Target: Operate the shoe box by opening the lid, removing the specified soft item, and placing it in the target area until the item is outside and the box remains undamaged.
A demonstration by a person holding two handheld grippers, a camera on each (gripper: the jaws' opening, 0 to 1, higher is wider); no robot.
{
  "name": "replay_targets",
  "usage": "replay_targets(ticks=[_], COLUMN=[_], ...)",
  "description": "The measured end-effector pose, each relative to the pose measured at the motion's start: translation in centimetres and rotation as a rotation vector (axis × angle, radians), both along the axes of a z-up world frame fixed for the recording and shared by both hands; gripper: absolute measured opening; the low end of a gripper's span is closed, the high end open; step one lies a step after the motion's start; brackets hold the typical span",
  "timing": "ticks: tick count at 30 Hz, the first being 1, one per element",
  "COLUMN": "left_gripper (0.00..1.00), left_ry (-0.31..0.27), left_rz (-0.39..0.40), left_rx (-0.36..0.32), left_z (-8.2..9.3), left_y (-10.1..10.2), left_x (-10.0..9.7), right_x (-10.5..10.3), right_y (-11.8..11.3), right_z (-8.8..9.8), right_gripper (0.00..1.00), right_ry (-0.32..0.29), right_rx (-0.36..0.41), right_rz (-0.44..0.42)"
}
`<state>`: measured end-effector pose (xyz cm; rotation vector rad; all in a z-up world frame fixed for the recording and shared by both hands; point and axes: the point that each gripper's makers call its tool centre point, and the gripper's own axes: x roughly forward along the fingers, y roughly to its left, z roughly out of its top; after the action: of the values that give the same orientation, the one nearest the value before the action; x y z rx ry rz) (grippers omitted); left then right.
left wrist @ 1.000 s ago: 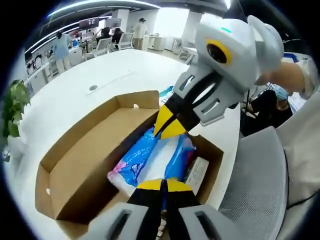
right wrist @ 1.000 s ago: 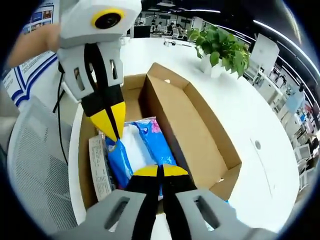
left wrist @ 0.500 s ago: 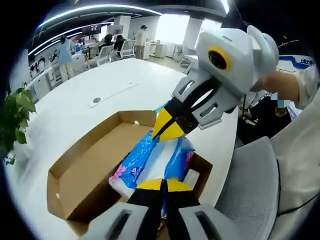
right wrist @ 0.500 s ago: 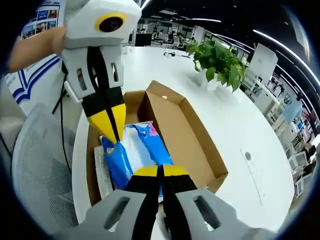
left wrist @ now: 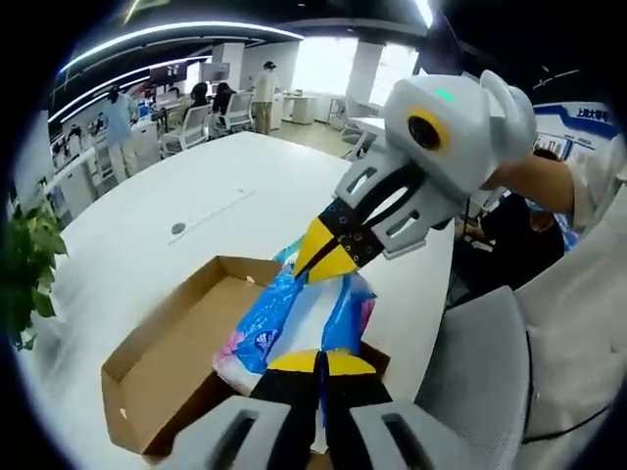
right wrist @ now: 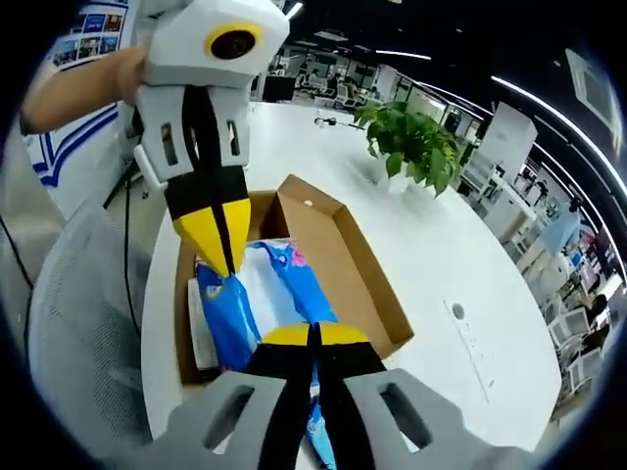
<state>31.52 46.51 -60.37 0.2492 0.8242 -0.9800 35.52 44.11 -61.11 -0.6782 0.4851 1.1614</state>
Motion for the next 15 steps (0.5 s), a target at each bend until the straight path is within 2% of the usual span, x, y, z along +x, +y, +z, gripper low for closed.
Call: replay_targets(ticks=[15], left_gripper=[0.0], left_ry=[-0.02], left_rz=[-0.112], left_rx=[-0.006], left_z=[0.9], left_y=[-6.2], left_x=[1.1], right_x=[1.1], right_y=[-6.2], right_z=[0.8], right_gripper=[0.0], right_ry=[0.004], right_rx=[0.003], right_rz=[-0.087])
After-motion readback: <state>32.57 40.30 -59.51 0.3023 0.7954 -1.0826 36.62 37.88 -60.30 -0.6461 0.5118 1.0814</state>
